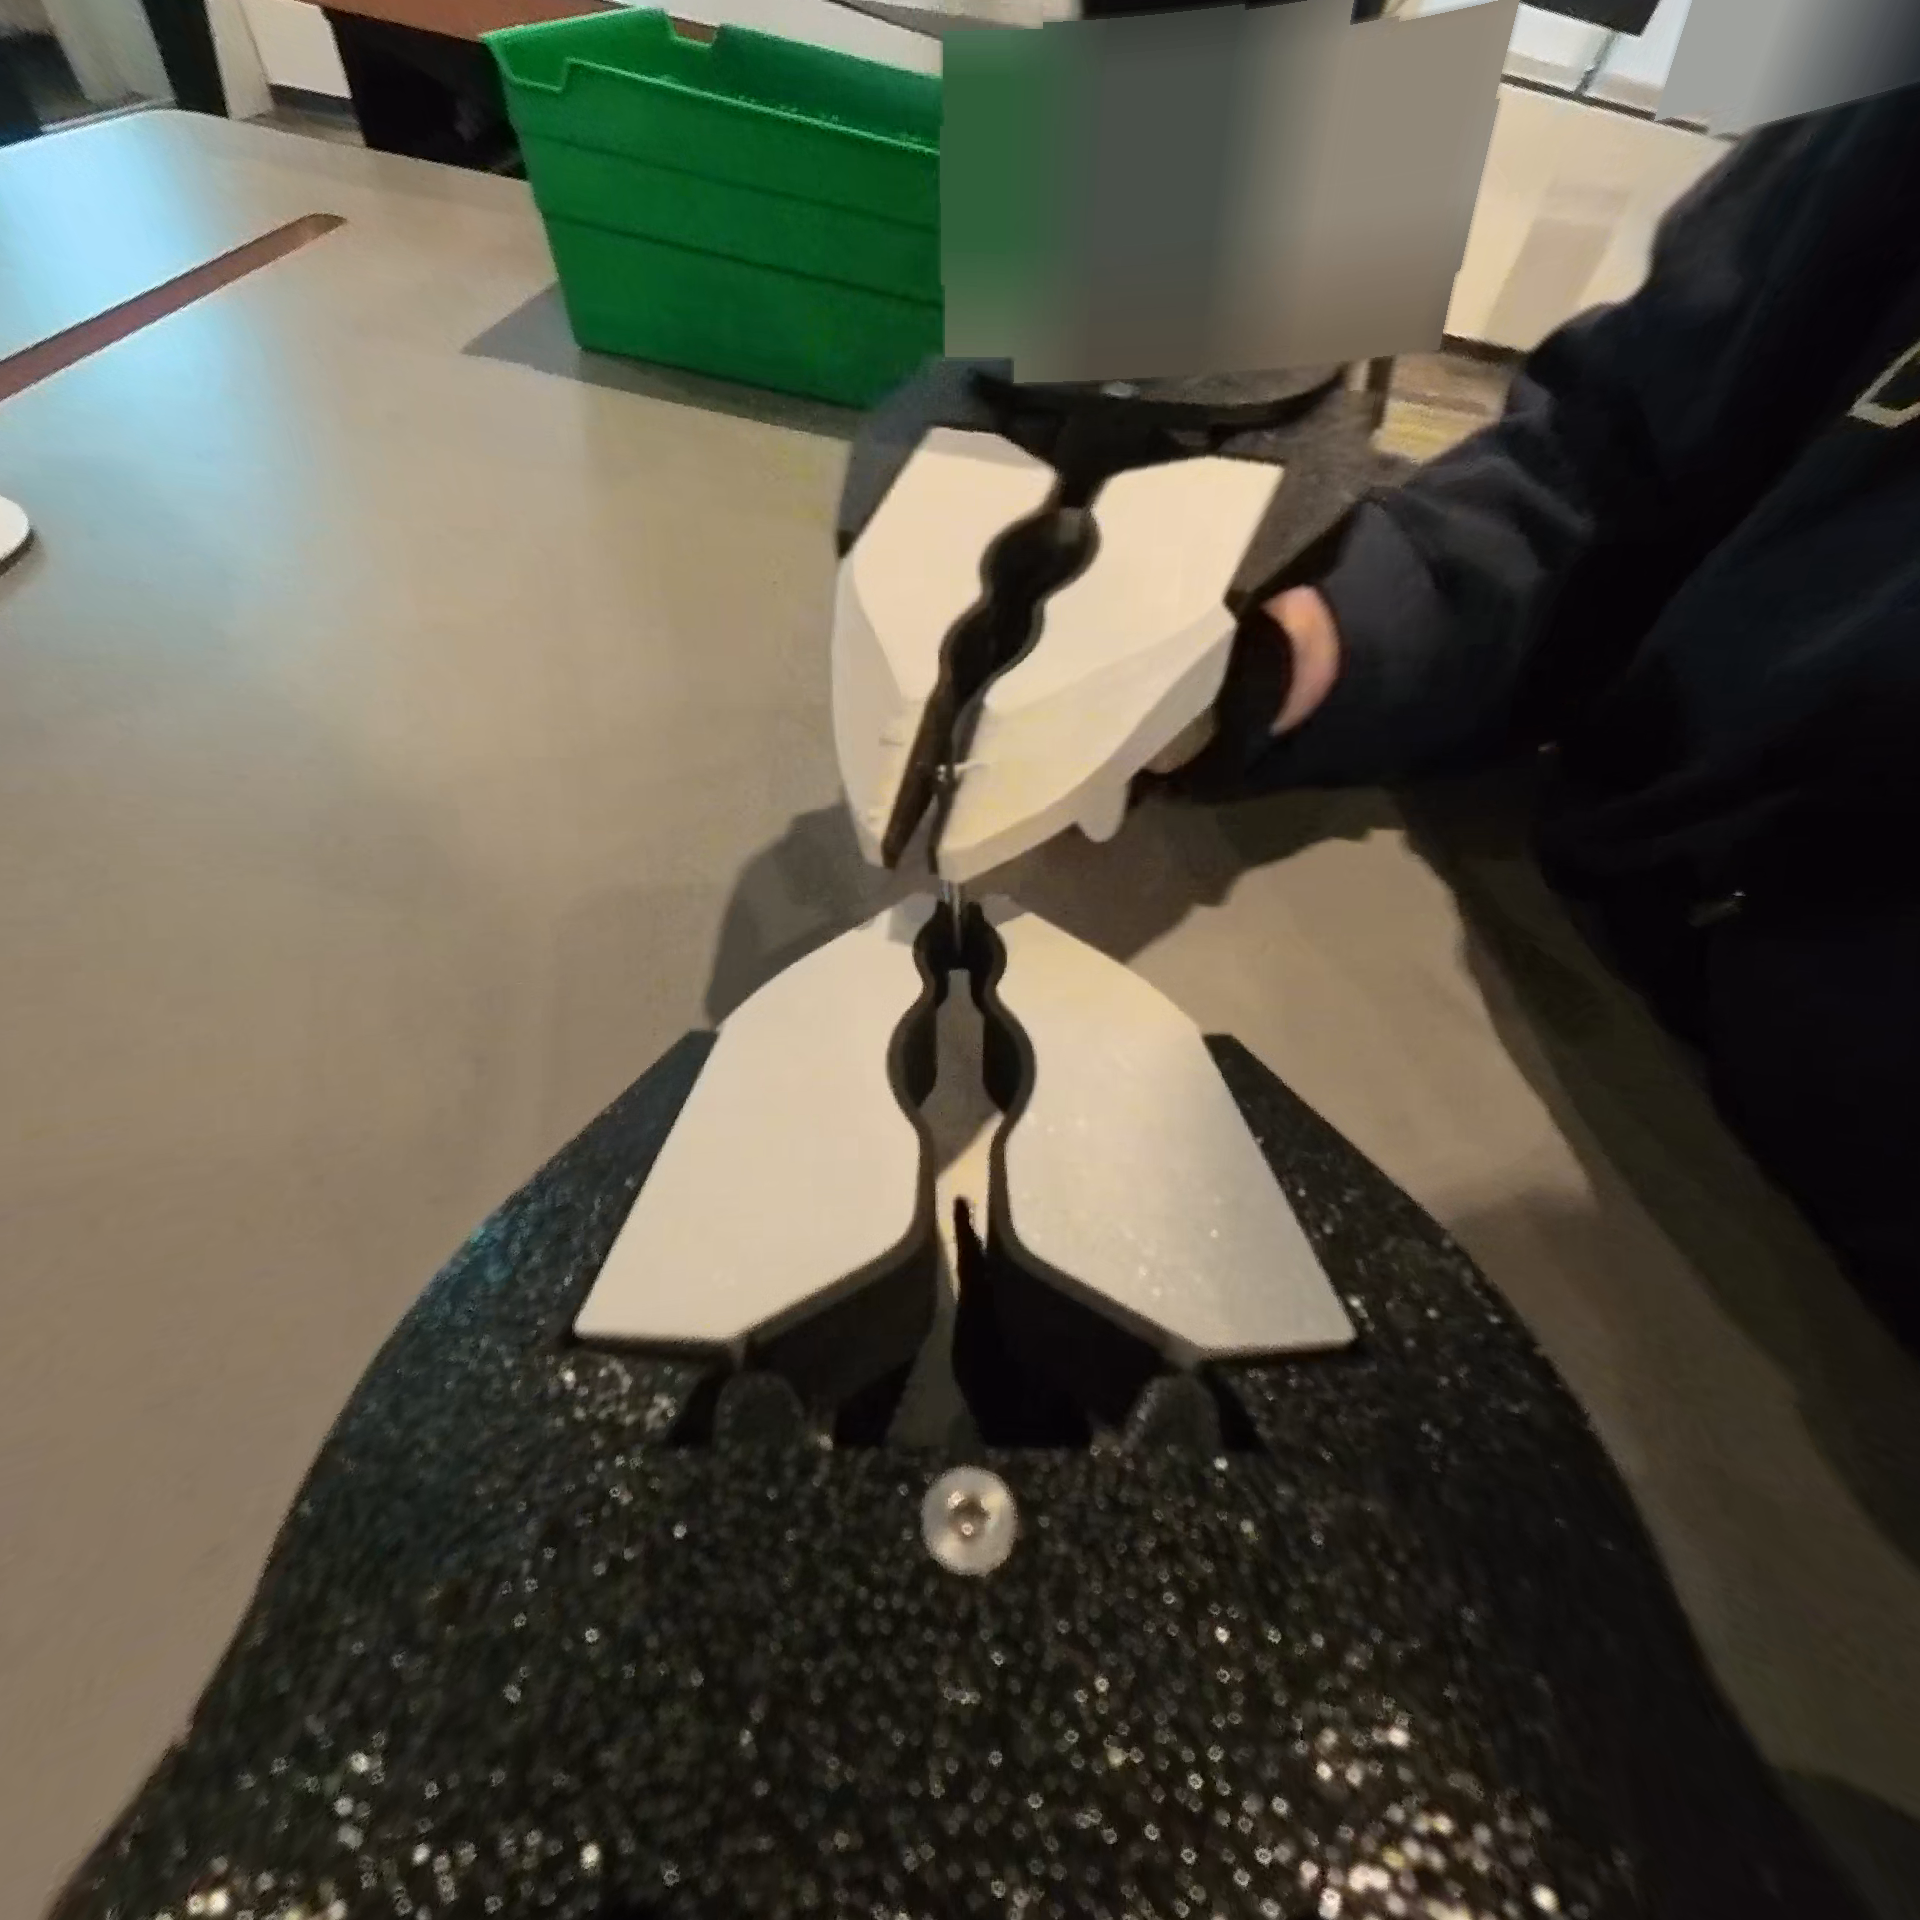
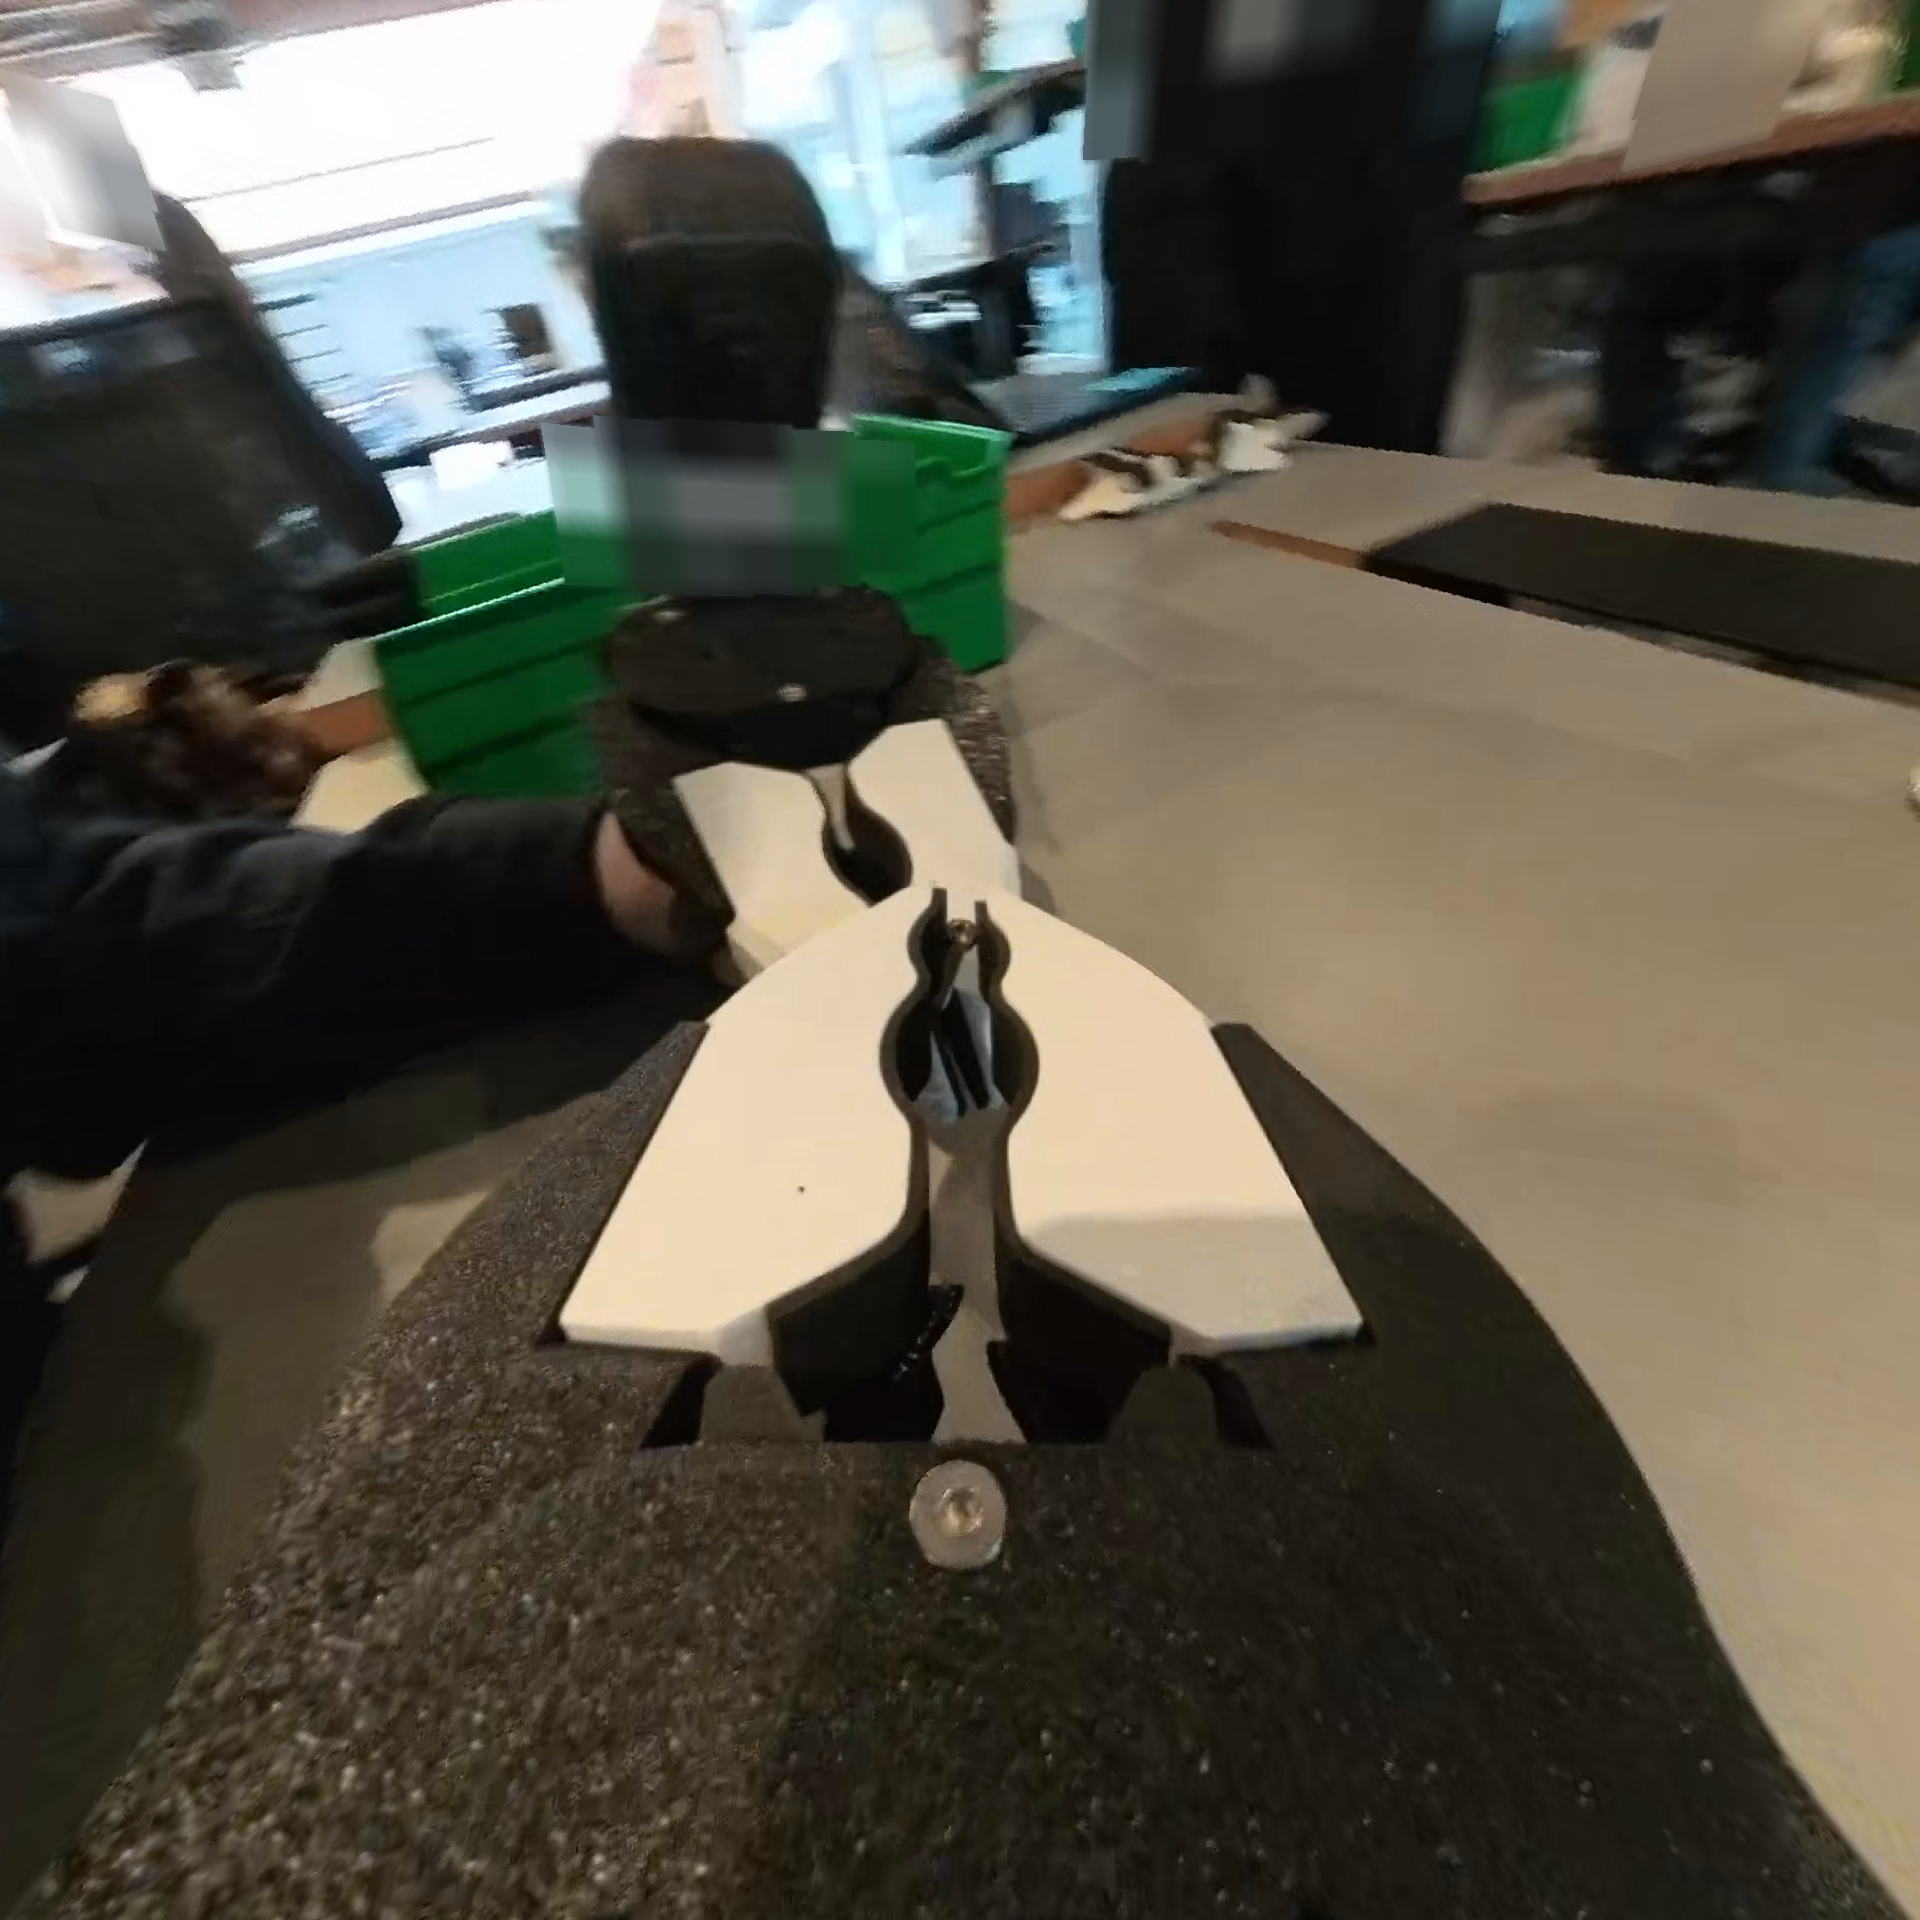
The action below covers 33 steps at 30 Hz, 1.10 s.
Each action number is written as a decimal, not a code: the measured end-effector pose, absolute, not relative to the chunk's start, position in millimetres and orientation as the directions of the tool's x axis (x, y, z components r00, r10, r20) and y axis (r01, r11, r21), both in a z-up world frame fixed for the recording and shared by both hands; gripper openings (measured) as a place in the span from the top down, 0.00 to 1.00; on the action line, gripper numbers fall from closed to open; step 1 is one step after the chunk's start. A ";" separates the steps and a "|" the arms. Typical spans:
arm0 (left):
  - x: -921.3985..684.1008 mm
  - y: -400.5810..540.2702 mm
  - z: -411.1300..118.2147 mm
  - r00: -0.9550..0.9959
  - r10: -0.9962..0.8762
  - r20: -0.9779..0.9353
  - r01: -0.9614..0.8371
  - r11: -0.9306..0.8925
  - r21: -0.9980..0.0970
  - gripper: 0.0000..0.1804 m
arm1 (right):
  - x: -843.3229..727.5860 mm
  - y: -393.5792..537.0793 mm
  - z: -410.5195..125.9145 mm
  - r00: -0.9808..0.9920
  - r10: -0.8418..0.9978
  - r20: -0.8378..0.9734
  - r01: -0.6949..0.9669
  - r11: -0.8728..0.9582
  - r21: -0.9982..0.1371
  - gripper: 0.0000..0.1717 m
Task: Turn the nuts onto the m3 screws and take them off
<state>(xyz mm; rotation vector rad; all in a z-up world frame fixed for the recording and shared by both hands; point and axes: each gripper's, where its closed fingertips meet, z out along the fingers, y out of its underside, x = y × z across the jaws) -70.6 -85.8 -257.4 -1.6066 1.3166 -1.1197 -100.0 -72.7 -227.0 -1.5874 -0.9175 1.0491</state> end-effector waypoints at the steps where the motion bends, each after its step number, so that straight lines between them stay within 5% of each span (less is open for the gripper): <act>1: -70.3 -84.8 -258.6 0.091 -0.983 0.160 -0.322 -0.181 -0.929 0.99 | -99.0 -71.0 -228.3 0.413 0.888 -0.201 0.060 -0.247 -0.967 0.97; 4: -70.2 -85.7 -258.2 0.086 -0.984 0.154 -0.320 -0.173 -0.931 0.99 | -100.7 -77.9 -224.5 0.482 0.869 -0.114 0.071 -0.168 -0.983 0.93; 8: -71.3 -87.9 -254.9 0.061 -0.984 0.168 -0.300 -0.178 -0.937 0.99 | -97.8 -87.1 -212.6 0.296 0.955 -0.033 0.054 -0.052 -0.997 0.85; 13: -70.8 -91.9 -254.8 0.028 -0.985 0.170 -0.304 -0.170 -0.937 0.99 | -91.2 -94.2 -213.4 -0.012 0.997 -0.076 0.063 -0.075 -0.995 0.87; 20: -71.0 -93.1 -253.2 0.014 -0.985 0.173 -0.295 -0.170 -0.940 0.99 | -96.0 -91.4 -218.9 -0.094 0.993 -0.065 0.130 -0.053 -0.990 0.95; 25: -70.5 -90.1 -254.7 0.041 -0.986 0.163 -0.302 -0.167 -0.938 0.99 | -95.3 -84.9 -220.6 0.035 0.994 -0.099 0.115 -0.102 -0.988 0.97; 33: -68.4 -82.3 -262.7 0.112 -0.984 0.140 -0.350 -0.171 -0.921 0.99 | -92.0 -71.2 -228.2 0.564 0.816 -0.126 0.090 -0.212 -0.973 0.97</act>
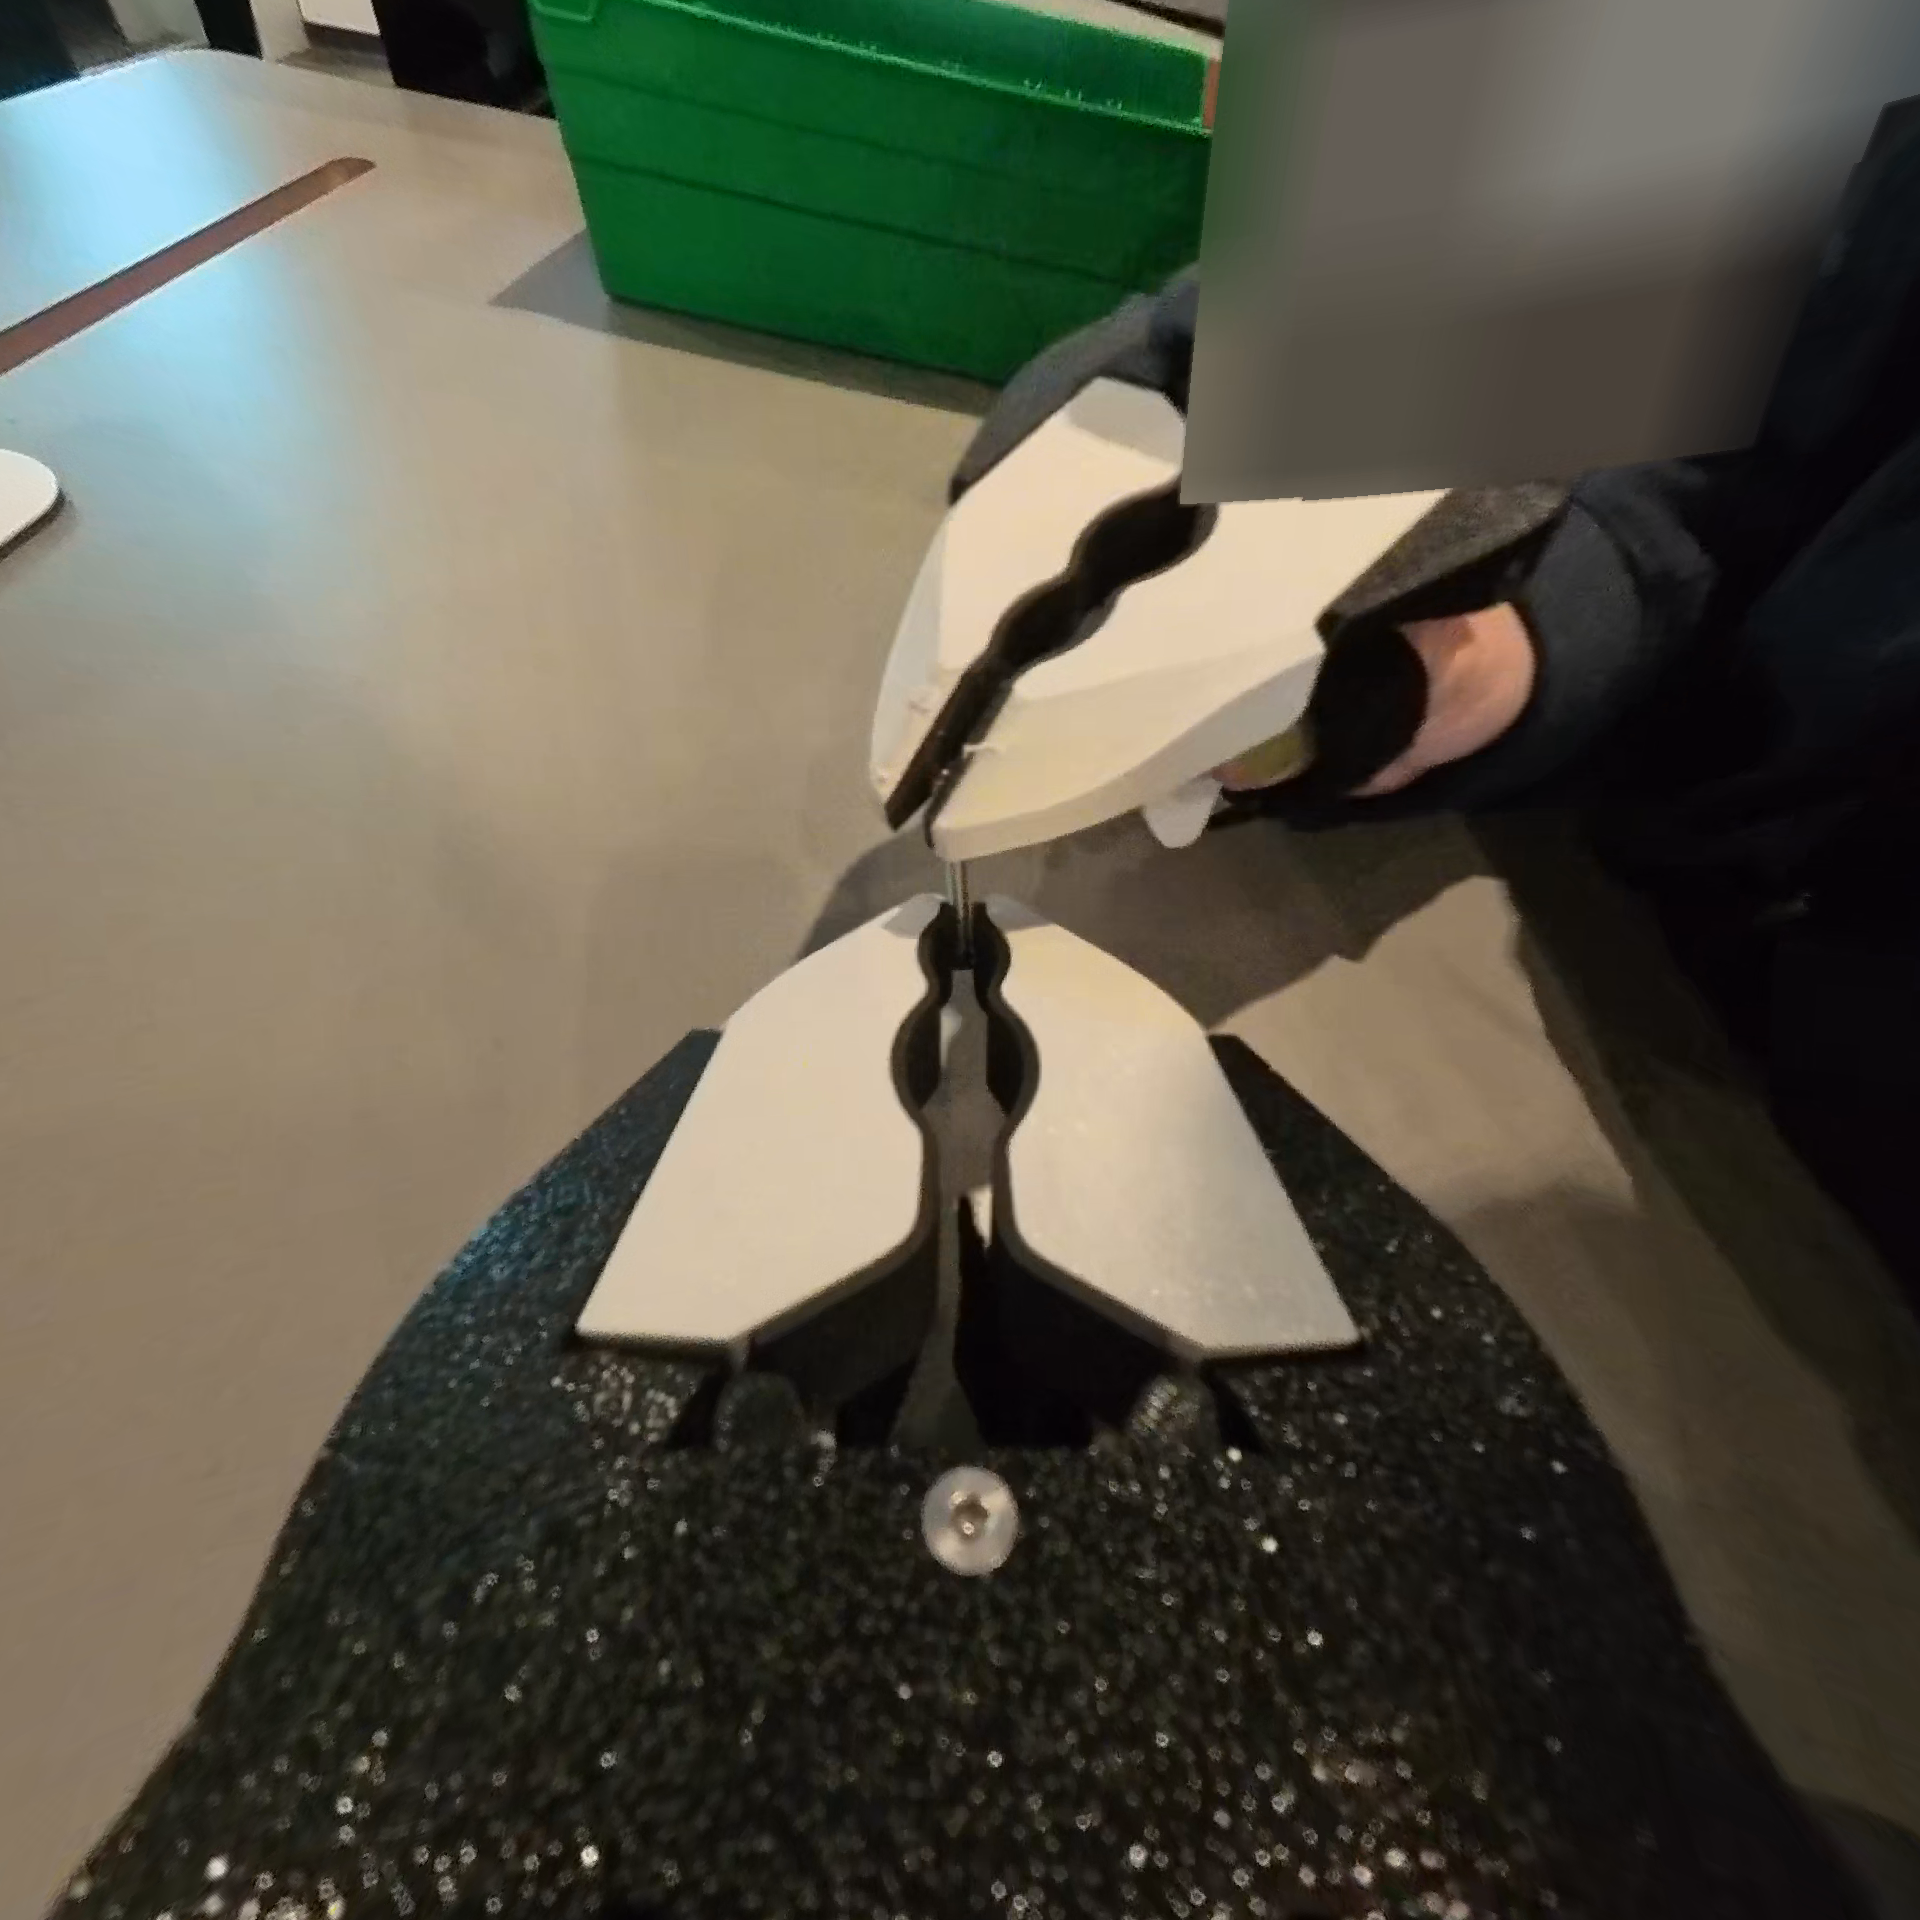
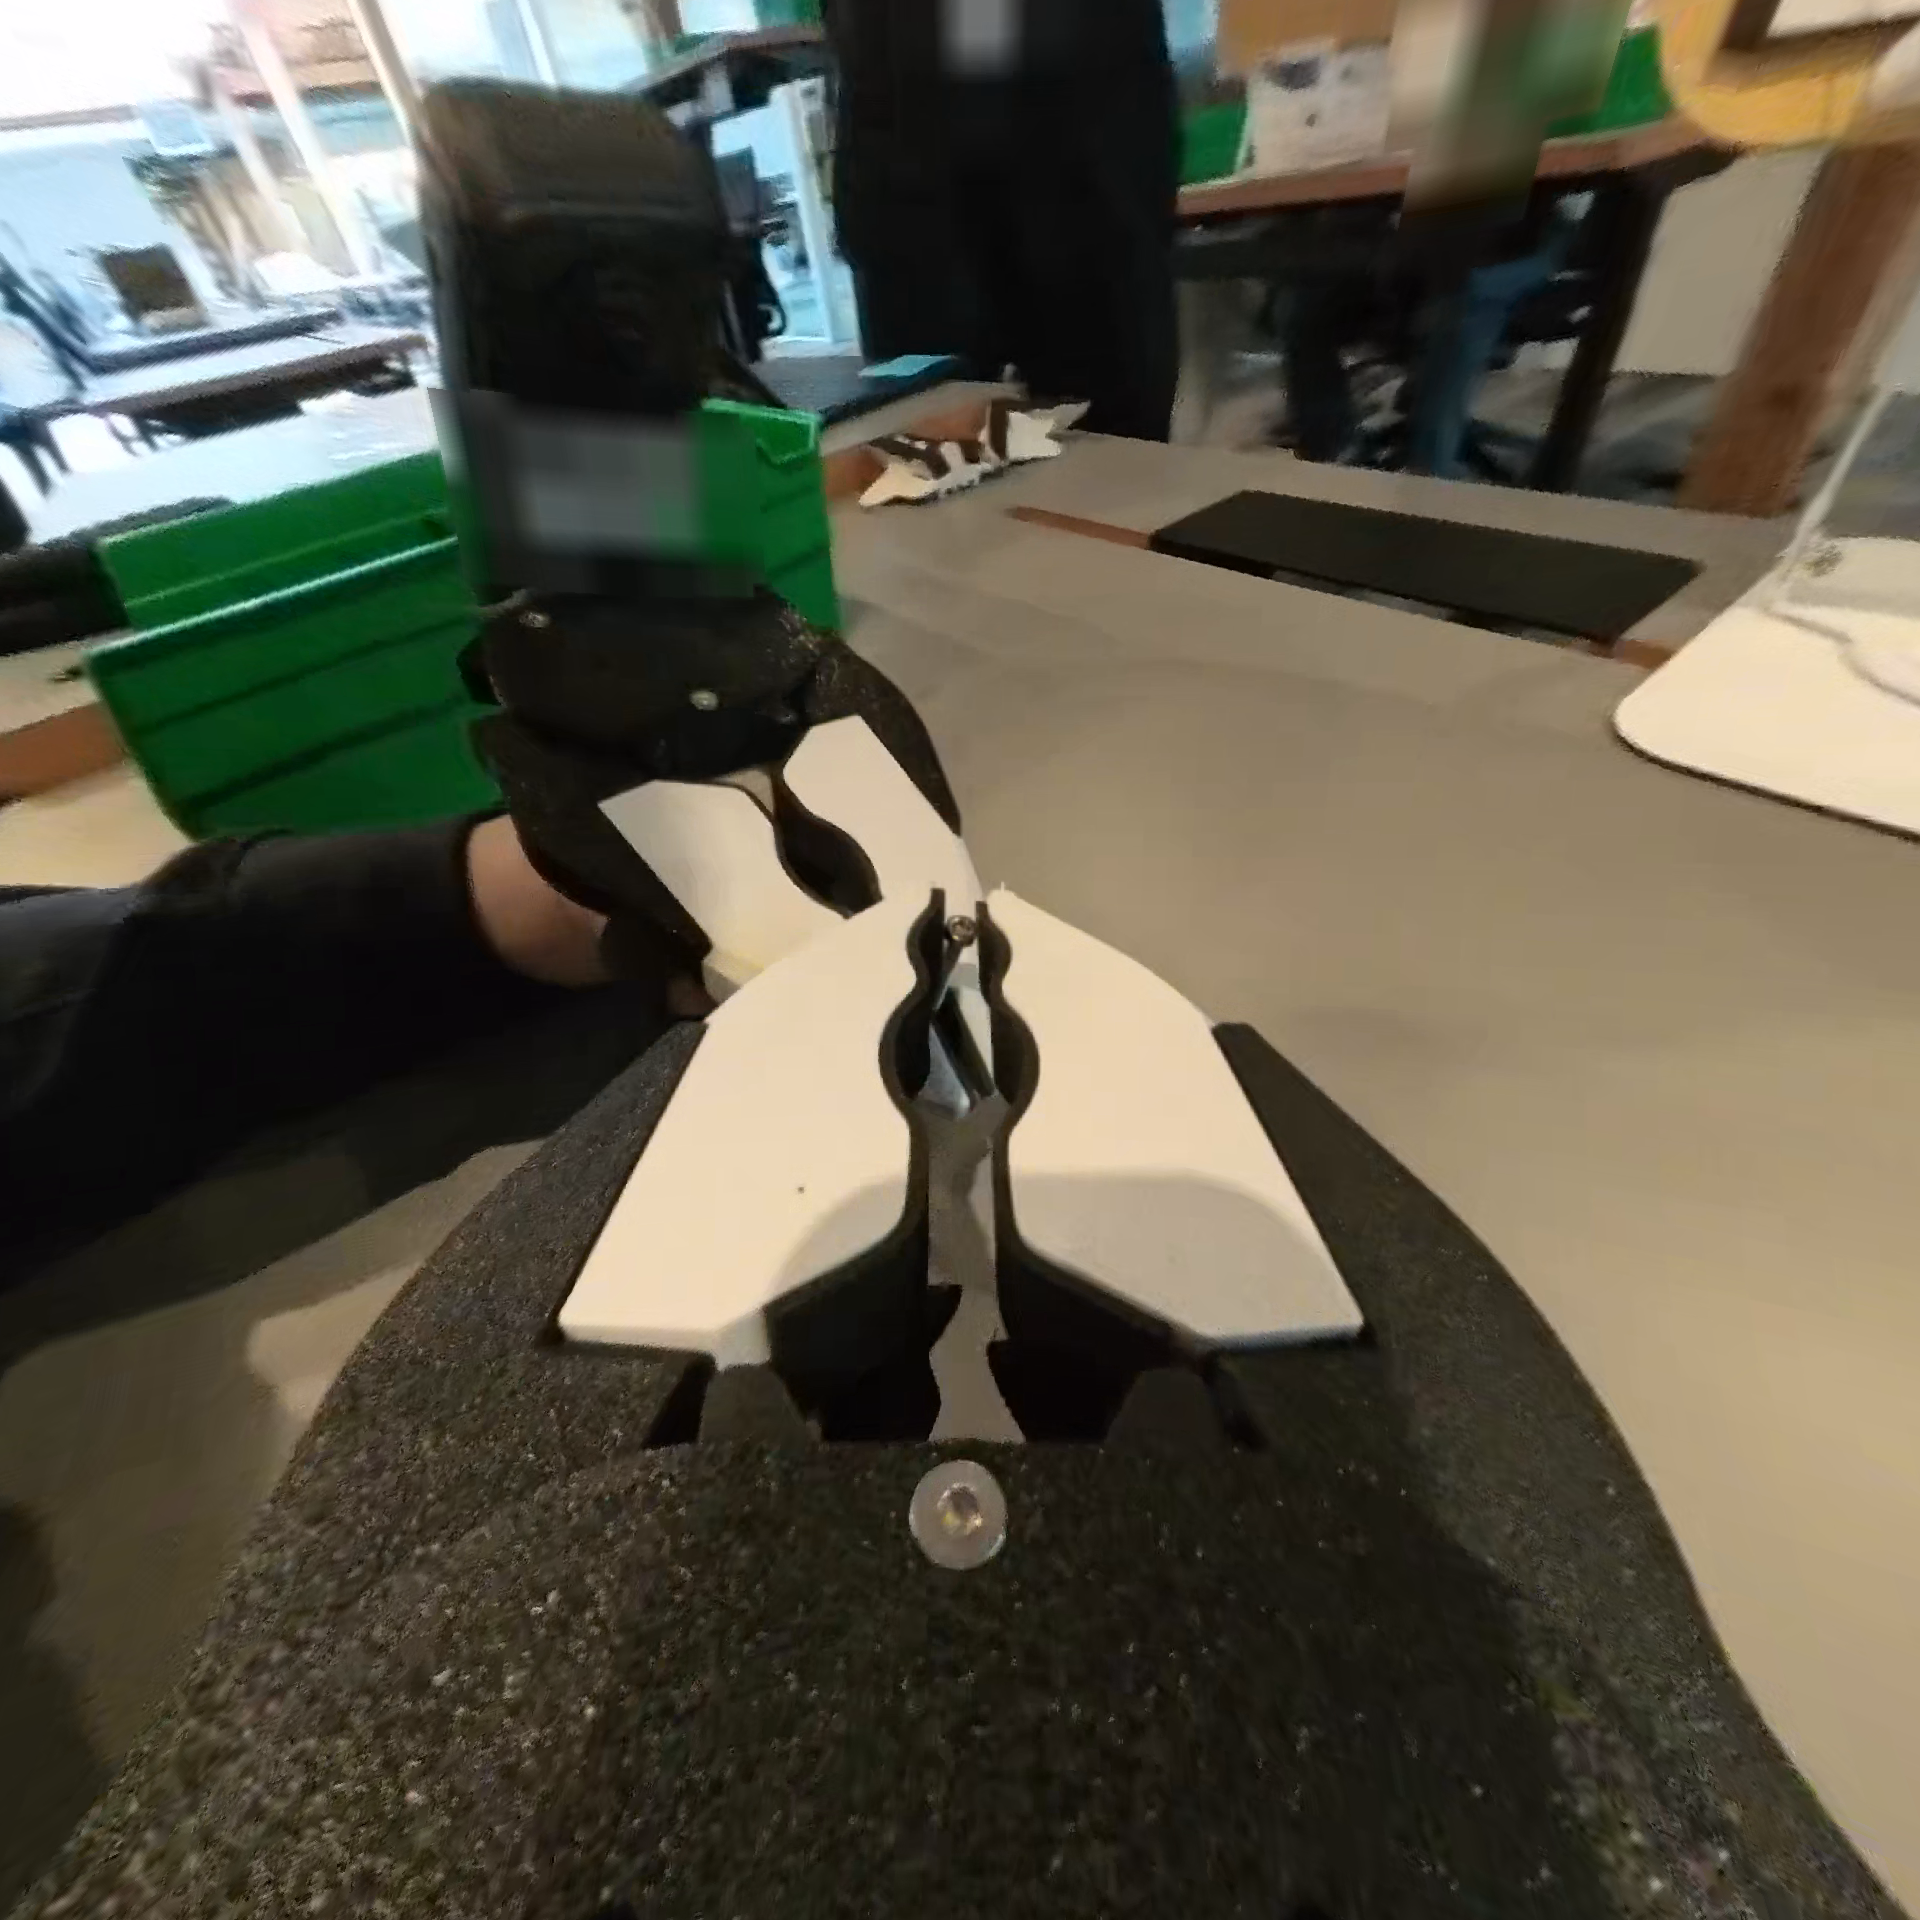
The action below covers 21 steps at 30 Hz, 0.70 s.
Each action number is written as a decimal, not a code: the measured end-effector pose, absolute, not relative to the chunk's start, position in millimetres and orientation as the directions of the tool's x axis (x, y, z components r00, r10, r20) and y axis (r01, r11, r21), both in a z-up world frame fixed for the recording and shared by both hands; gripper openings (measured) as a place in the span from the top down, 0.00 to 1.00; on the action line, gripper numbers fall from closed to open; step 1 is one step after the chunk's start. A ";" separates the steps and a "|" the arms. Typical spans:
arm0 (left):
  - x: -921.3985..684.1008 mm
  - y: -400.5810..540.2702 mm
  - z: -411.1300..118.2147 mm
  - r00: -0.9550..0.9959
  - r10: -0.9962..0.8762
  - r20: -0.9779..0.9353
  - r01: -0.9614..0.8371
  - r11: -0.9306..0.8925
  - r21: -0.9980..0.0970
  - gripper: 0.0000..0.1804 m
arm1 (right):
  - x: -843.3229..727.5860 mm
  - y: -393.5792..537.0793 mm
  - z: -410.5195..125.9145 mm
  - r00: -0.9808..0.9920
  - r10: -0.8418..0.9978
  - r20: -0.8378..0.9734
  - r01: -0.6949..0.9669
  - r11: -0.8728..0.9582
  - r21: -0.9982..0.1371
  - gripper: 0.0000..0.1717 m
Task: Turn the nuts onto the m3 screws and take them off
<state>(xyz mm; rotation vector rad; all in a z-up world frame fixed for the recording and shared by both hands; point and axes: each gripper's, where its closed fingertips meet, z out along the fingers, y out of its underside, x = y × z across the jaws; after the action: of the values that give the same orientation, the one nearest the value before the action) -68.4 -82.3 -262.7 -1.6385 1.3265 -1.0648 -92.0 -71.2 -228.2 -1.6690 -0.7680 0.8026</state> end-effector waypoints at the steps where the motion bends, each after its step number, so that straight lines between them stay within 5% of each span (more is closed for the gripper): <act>1: -68.5 -83.1 -261.8 0.108 -0.985 0.134 -0.346 -0.164 -0.924 0.99 | -93.2 -74.2 -225.0 0.564 0.821 -0.087 0.095 -0.169 -0.981 0.94; 5: -69.3 -87.3 -258.0 0.069 -0.987 0.148 -0.324 -0.162 -0.932 0.99 | -92.2 -82.0 -204.6 0.388 0.921 0.016 0.055 -0.006 -0.998 0.84; 11: -69.1 -93.5 -256.9 0.019 -0.988 0.156 -0.324 -0.153 -0.934 0.99 | -88.0 -95.7 -213.1 -0.089 0.987 -0.130 0.072 -0.124 -0.990 0.88; 21: -69.9 -92.5 -255.5 0.024 -0.987 0.157 -0.314 -0.157 -0.936 0.99 | -95.7 -88.6 -222.7 -0.064 0.995 -0.080 0.148 -0.070 -0.986 0.97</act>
<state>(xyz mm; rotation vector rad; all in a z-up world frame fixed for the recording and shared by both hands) -69.9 -92.5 -255.5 -1.5668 1.3639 -1.1594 -95.7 -88.6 -222.7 -1.3404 -1.3328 1.2447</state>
